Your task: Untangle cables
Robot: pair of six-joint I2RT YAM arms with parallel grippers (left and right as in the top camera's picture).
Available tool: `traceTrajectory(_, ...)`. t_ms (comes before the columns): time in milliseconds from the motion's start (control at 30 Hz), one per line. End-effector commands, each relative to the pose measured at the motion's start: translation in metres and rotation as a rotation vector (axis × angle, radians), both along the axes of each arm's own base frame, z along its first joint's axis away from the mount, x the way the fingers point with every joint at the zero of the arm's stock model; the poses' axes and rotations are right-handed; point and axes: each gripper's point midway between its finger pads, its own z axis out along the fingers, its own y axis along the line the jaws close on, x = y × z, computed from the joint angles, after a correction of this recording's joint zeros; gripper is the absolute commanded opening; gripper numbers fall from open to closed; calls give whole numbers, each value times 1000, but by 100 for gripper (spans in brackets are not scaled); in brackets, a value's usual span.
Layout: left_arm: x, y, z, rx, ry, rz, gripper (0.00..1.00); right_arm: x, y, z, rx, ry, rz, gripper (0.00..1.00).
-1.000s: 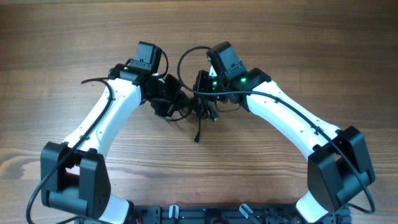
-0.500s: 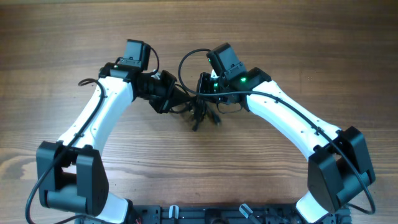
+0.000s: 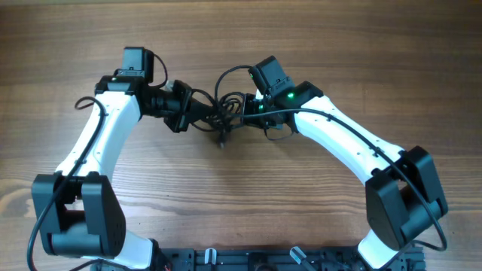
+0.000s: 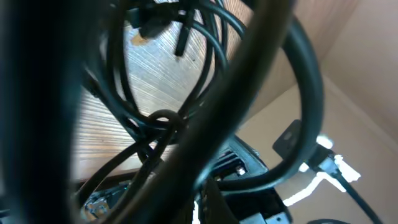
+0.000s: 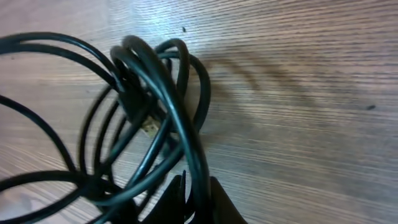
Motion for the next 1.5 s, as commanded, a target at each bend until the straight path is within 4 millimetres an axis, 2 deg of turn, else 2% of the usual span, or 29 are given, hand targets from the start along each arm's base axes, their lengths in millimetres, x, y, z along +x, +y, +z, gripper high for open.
traceTrajectory(0,8,7,9,-20,-64,-6,4,-2,-18,-22,-123,-10,60,14)
traceTrajectory(67,7,7,9,-20,-60,-8,4,-2,-21,-23,-143,-13,54,17)
traceTrajectory(167,6,7,9,-24,-56,-9,4,1,-25,-23,-169,-28,51,29)
traceTrajectory(267,5,6,9,-27,-49,-10,4,-1,-18,-21,-126,-19,77,33)
traceTrajectory(400,4,5,9,-23,-61,-26,4,-17,18,4,118,5,302,37)
traceTrajectory(467,3,5,9,-23,-57,-27,4,-19,23,15,195,3,348,39)
traceTrajectory(567,1,5,8,-23,-47,-27,4,-19,23,25,254,-36,433,46)
traceTrajectory(633,-1,6,7,-16,-36,-26,4,-30,32,37,346,-81,576,50)
traceTrajectory(733,-4,6,6,-13,-18,-24,4,-47,44,55,480,-152,756,51)
traceTrajectory(867,-9,0,13,-71,7,-33,4,-34,39,45,389,-195,733,51)
traceTrajectory(933,-11,-4,19,-113,9,-41,4,-28,38,42,360,-204,709,59)
traceTrajectory(1033,-12,-7,25,-152,10,-48,4,-24,38,43,361,-190,669,57)
traceTrajectory(1100,-13,-10,29,-183,10,-55,4,-25,41,43,361,-200,684,43)
traceTrajectory(1133,-13,-12,33,-205,10,-59,4,-26,42,43,360,-209,699,40)
traceTrajectory(1233,-15,-16,41,-262,10,-69,4,-33,45,40,356,-210,730,40)
traceTrajectory(1367,-13,-14,42,-262,2,-64,4,-36,45,39,354,-199,732,41)
traceTrajectory(1467,-14,-15,42,-262,5,-67,4,-33,47,41,355,-232,752,33)
